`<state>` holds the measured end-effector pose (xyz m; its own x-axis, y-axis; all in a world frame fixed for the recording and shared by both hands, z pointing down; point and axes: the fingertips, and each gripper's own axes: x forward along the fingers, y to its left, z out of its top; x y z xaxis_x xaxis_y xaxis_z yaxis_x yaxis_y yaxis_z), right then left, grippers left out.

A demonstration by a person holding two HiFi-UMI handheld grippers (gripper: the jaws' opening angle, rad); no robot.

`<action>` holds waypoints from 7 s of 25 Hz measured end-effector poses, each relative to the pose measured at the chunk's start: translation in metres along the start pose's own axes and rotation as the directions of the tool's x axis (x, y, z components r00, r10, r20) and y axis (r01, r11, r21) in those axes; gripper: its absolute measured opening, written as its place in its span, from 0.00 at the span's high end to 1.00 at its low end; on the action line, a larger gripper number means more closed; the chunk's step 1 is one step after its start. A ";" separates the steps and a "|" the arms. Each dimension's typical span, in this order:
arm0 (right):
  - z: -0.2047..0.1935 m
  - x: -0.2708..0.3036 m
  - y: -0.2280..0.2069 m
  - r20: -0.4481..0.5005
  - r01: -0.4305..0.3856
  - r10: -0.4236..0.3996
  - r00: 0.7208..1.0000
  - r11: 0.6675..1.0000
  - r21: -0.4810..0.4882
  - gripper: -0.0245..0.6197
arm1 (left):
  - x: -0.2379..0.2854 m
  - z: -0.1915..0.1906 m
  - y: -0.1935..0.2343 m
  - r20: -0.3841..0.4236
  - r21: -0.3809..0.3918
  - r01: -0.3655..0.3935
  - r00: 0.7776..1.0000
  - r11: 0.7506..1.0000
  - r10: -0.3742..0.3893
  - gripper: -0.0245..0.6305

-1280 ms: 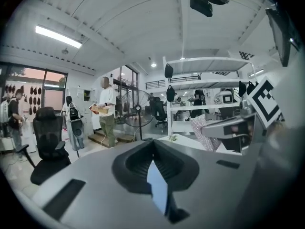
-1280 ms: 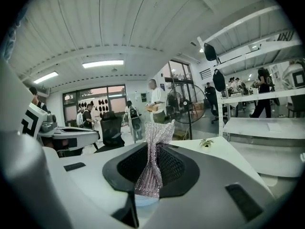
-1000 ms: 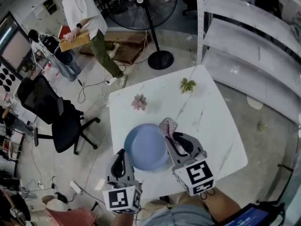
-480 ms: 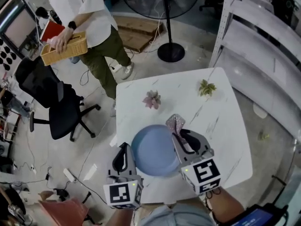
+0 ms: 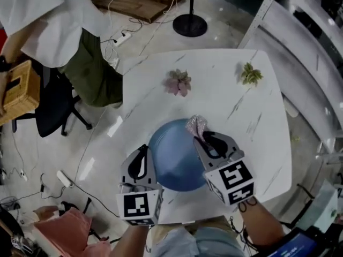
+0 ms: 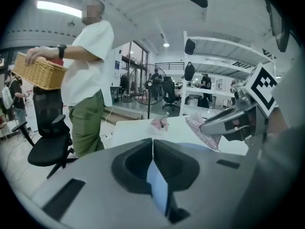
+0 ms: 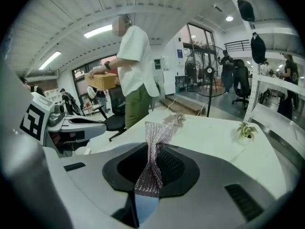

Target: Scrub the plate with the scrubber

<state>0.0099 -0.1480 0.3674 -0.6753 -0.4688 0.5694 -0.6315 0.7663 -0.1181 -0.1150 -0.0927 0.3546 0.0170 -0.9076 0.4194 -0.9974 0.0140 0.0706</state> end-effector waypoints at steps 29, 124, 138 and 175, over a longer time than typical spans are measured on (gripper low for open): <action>-0.075 0.079 0.010 -0.541 -0.140 0.009 0.841 0.969 -0.202 0.85 | 0.053 -0.099 0.017 -0.294 -0.210 0.176 0.927 0.962 -0.233 0.94; -0.080 0.098 0.069 -0.682 -0.347 0.180 0.709 0.931 -0.116 0.88 | 0.058 -0.104 0.020 -0.431 -0.285 0.158 0.860 0.945 -0.273 0.94; -0.124 0.048 0.144 -0.684 -0.445 0.327 0.652 0.895 0.003 0.88 | 0.057 -0.104 0.022 -0.416 -0.284 0.159 0.868 0.945 -0.271 0.94; -0.111 0.040 -0.021 -0.676 -0.139 0.127 0.726 0.990 0.037 0.88 | 0.056 -0.106 0.018 -0.438 -0.197 0.166 0.867 0.966 -0.239 0.94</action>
<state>0.0381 -0.1344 0.4828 -0.3130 0.0541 0.9482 -0.5446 0.8077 -0.2259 -0.1242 -0.0984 0.4750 0.2832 -0.6061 0.7432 -0.9470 -0.0545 0.3165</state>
